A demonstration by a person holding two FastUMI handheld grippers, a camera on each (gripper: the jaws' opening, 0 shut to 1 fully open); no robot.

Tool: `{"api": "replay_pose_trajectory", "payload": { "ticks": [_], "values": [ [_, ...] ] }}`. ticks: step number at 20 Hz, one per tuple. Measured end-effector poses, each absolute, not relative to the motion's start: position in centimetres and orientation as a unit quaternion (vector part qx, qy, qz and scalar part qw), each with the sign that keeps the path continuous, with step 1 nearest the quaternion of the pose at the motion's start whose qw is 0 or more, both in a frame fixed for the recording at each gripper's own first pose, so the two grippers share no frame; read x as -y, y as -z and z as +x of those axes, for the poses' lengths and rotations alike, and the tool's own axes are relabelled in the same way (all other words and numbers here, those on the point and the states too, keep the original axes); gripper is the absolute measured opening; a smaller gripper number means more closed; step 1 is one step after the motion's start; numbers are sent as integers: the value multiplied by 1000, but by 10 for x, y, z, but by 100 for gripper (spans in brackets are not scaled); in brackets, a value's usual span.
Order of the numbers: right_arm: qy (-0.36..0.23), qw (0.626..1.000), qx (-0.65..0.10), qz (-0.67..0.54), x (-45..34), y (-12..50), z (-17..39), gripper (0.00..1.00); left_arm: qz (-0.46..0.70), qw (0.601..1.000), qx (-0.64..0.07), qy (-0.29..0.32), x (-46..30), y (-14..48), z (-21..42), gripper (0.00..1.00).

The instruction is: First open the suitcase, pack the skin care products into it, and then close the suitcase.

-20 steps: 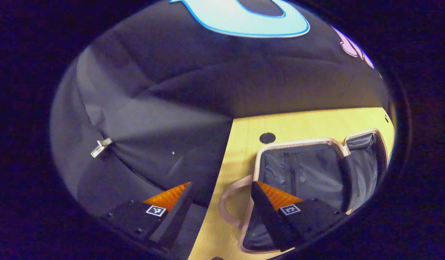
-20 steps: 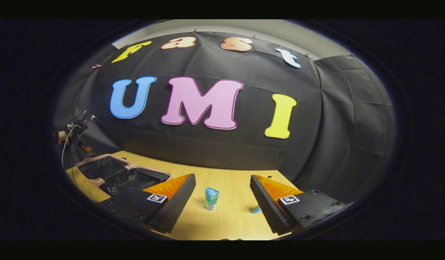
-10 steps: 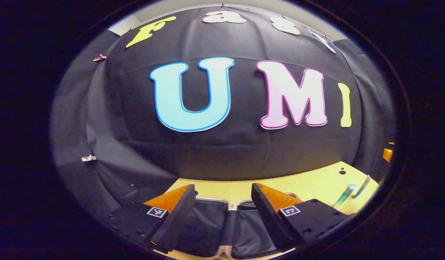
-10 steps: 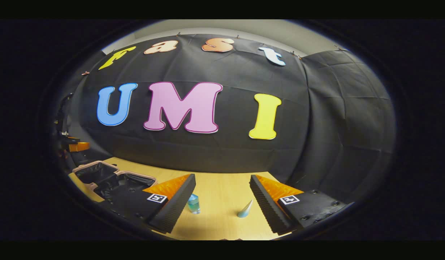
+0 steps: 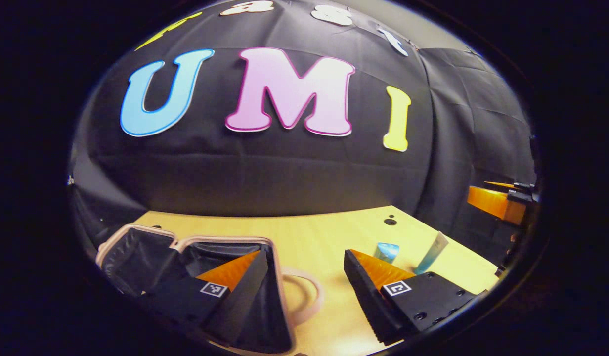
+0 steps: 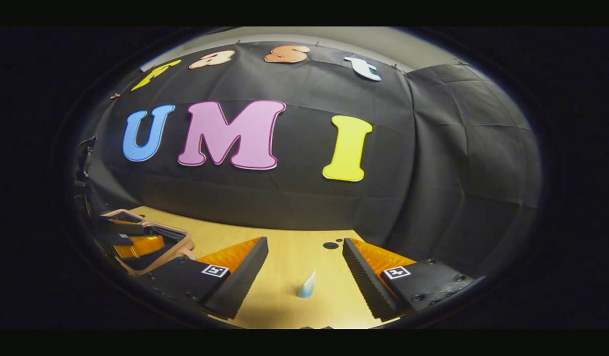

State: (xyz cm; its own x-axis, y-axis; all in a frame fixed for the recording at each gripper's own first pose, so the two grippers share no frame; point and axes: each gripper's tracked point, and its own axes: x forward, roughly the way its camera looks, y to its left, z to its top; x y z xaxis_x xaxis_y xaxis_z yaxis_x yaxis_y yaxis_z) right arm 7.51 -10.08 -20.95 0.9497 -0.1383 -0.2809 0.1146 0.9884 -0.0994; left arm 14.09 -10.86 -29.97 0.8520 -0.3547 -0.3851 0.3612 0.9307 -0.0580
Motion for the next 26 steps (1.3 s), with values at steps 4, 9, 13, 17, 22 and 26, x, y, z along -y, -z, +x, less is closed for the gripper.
{"api": "replay_pose_trajectory", "payload": {
  "ticks": [4, 9, 13, 17, 22, 26],
  "values": [
    [51, 986, -154, -44, 107, 239, 57, 96, -7, 933, -233, 272, 174, 347, 126, 98],
    [50, 976, -210, -25, 109, 297, 43, 96, 31, 924, -260, 278, 204, 403, 145, 97],
    [50, 969, -241, 3, 108, 333, 51, 97, 55, 919, -272, 282, 228, 428, 165, 97],
    [53, 964, -261, 3, 109, 363, 62, 97, 72, 914, -280, 286, 240, 442, 171, 81],
    [55, 956, -287, 22, 106, 395, 71, 97, 75, 916, -261, 295, 242, 438, 184, 48],
    [70, 953, -295, 26, 109, 414, 84, 97, 77, 913, -261, 304, 245, 440, 187, 46]
  ]
}}
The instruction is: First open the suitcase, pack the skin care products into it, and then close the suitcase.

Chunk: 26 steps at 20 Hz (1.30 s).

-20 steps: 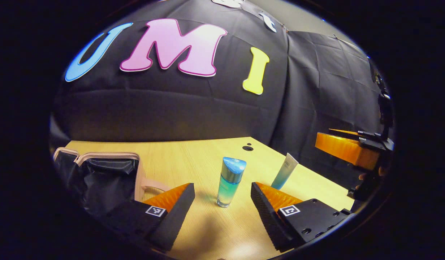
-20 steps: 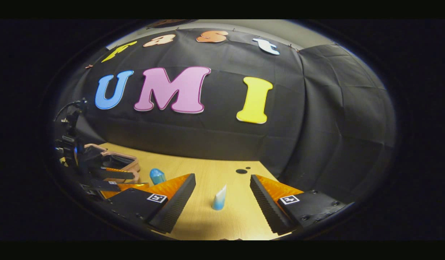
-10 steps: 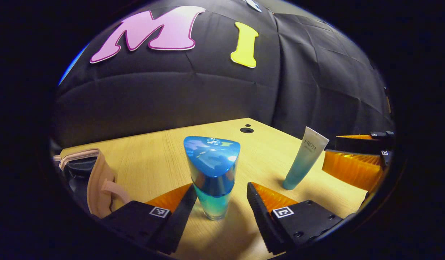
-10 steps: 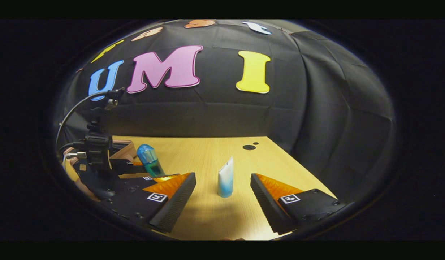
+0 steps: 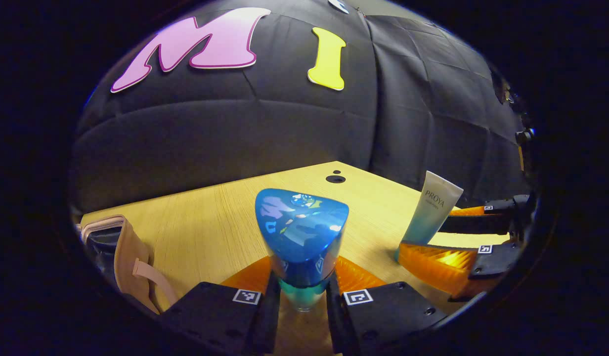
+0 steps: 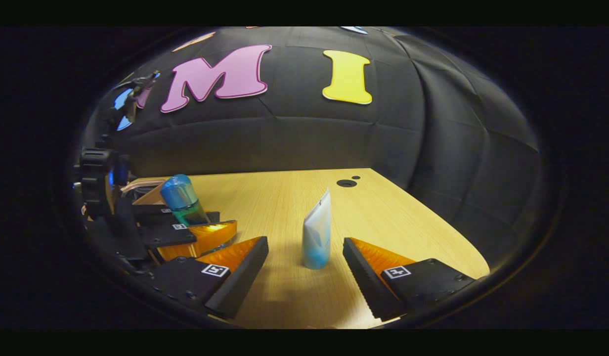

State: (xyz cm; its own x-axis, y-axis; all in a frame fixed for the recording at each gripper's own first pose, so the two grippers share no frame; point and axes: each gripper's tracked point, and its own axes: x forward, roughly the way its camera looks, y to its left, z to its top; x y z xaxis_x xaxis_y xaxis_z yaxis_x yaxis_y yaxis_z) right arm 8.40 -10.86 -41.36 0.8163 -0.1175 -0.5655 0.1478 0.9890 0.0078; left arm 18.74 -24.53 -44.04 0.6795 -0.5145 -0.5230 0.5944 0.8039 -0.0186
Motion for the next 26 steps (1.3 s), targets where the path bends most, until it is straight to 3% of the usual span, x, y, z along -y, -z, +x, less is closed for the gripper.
{"api": "replay_pose_trajectory", "payload": {
  "ticks": [8, 11, 12, 13, 14, 15, 16, 19, 20, 21, 26],
  "values": [
    [114, 932, -333, 87, 118, 449, 108, 96, 57, 916, -266, 293, 238, 438, 183, 46],
    [126, 925, -347, 84, 123, 457, 105, 69, 59, 918, -266, 289, 231, 439, 176, 46],
    [123, 926, -347, 84, 121, 455, 106, 39, 60, 918, -265, 288, 230, 439, 175, 46],
    [121, 927, -346, 82, 120, 454, 106, 45, 61, 919, -266, 286, 229, 439, 175, 46],
    [113, 929, -344, 81, 117, 453, 106, 43, 60, 920, -265, 282, 228, 439, 176, 46],
    [103, 929, -345, 85, 113, 454, 107, 35, 60, 921, -265, 279, 226, 439, 176, 46],
    [100, 928, -347, 88, 113, 454, 104, 41, 59, 922, -266, 276, 225, 438, 176, 42],
    [95, 933, -337, 82, 112, 446, 107, 38, 55, 924, -266, 270, 219, 438, 177, 46],
    [94, 937, -328, 77, 112, 440, 109, 43, 56, 924, -267, 266, 215, 437, 176, 46],
    [91, 940, -321, 72, 110, 433, 109, 38, 55, 925, -268, 262, 211, 436, 175, 46],
    [63, 948, -305, 61, 89, 406, 111, 38, 35, 935, -256, 242, 187, 413, 176, 46]
  ]
}}
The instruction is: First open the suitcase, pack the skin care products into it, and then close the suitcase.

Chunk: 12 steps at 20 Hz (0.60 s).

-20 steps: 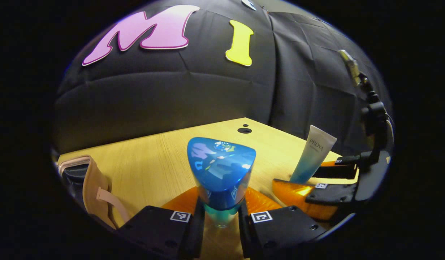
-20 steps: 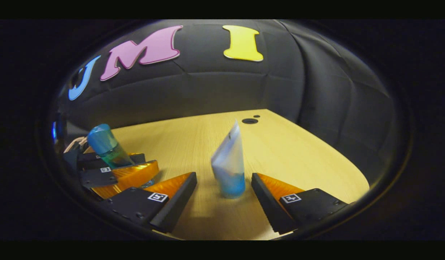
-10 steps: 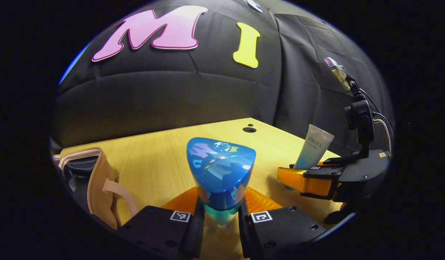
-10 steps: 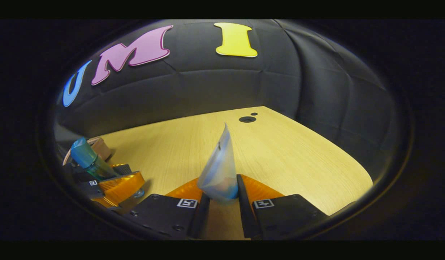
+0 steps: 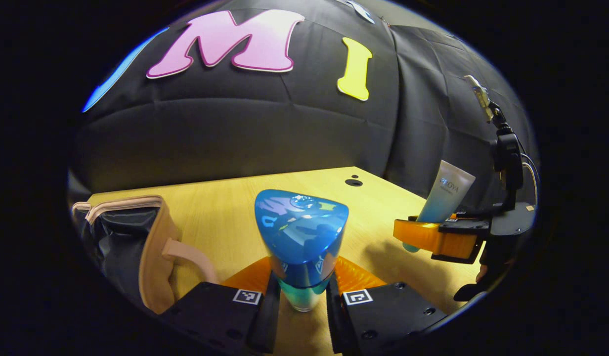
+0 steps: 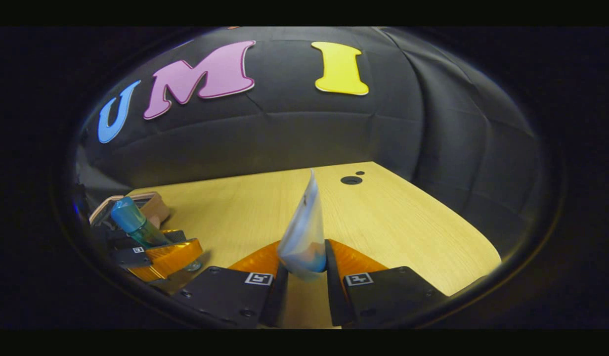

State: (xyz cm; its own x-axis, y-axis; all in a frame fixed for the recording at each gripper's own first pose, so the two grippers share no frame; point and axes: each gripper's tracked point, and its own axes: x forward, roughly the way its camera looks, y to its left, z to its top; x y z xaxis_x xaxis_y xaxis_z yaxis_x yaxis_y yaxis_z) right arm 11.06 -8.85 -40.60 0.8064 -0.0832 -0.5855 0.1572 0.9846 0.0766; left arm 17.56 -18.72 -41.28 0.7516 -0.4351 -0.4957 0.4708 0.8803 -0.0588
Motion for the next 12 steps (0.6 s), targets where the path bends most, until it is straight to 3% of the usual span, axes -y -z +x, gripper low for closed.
{"api": "replay_pose_trajectory", "payload": {
  "ticks": [6, 12],
  "values": [
    [1, 959, -274, 70, 23, 356, 121, 38, 14, 957, -208, 201, 127, 337, 172, 46],
    [-81, 964, -242, 74, -79, 311, 124, 38, 34, 965, -238, 102, -2, 323, 164, 45]
  ]
}}
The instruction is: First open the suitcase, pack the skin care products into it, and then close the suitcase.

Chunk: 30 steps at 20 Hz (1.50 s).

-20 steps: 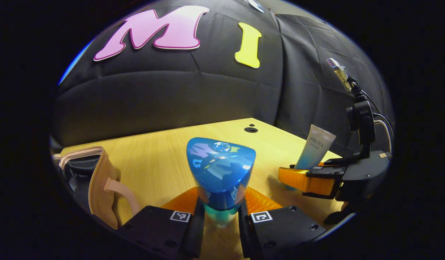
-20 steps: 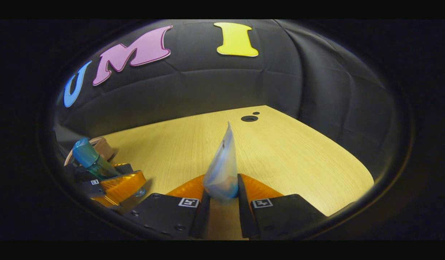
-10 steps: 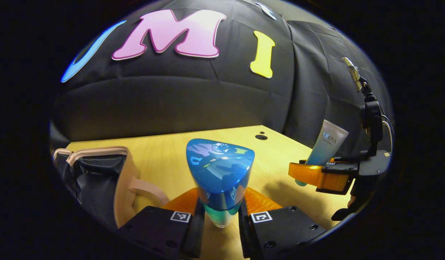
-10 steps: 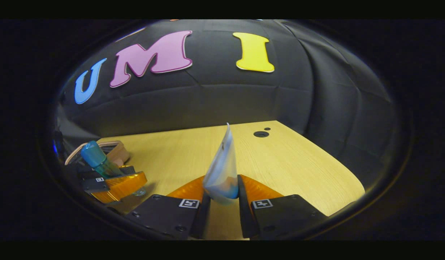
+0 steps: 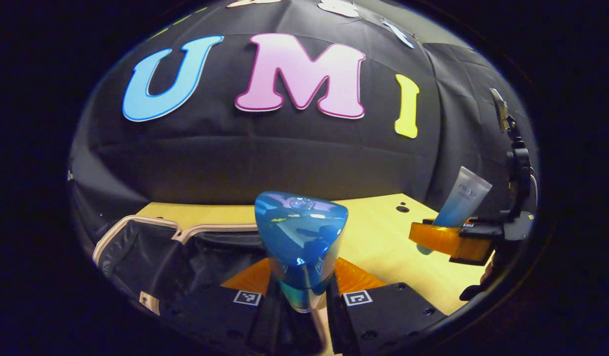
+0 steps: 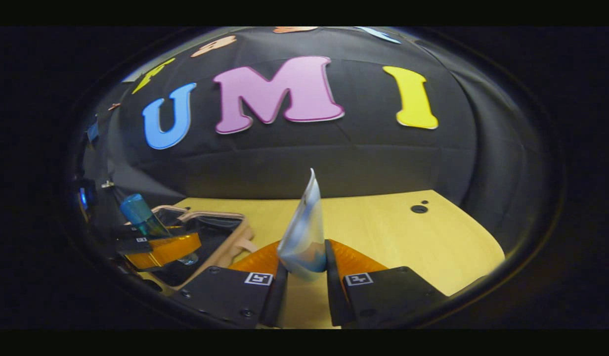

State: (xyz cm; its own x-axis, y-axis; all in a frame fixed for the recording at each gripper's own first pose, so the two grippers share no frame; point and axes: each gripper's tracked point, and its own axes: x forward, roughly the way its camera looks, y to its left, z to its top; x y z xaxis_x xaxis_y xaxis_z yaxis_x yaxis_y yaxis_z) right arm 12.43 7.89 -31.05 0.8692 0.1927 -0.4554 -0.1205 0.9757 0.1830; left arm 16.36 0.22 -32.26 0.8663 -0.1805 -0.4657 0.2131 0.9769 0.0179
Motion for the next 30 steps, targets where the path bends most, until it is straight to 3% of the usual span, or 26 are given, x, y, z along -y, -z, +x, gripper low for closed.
{"api": "replay_pose_trajectory", "payload": {
  "ticks": [1, 2, 3, 4, 6, 7, 8, 9, 18, 19, 20, 26, 30],
  "values": [
    [-93, 964, -238, 77, -94, 305, 124, 38, 41, 962, -252, 92, -19, 327, 163, 42],
    [-104, 963, -236, 76, -107, 302, 121, 38, 51, 958, -268, 84, -34, 334, 164, 46],
    [-114, 963, -234, 75, -118, 299, 120, 32, 60, 952, -289, 78, -46, 342, 165, 45],
    [-123, 962, -232, 77, -128, 296, 118, 38, 64, 945, -311, 78, -58, 353, 162, 42],
    [-140, 959, -231, 89, -142, 293, 113, 38, 66, 929, -355, 81, -71, 369, 158, 45],
    [-148, 957, -232, 93, -146, 292, 112, 32, 67, 920, -378, 83, -73, 375, 156, 45],
    [-155, 955, -234, 97, -148, 293, 111, 32, 72, 909, -401, 87, -75, 384, 154, 45],
    [-160, 953, -237, 99, -149, 293, 110, 38, 79, 899, -423, 88, -77, 392, 154, 45],
    [-173, 942, -257, 126, -129, 277, 100, 37, 89, 785, -609, 62, -88, 440, 152, 46],
    [-172, 942, -258, 128, -128, 272, 101, 38, 88, 776, -621, 62, -85, 440, 152, 42],
    [-173, 942, -258, 131, -128, 269, 103, 37, 87, 773, -625, 62, -86, 442, 157, 46],
    [-182, 939, -264, 124, -132, 260, 109, 37, 76, 755, -650, 34, -91, 444, 159, 47],
    [-179, 936, -279, 121, -143, 265, 109, 38, 86, 761, -642, 10, -99, 442, 160, 60]
  ]
}}
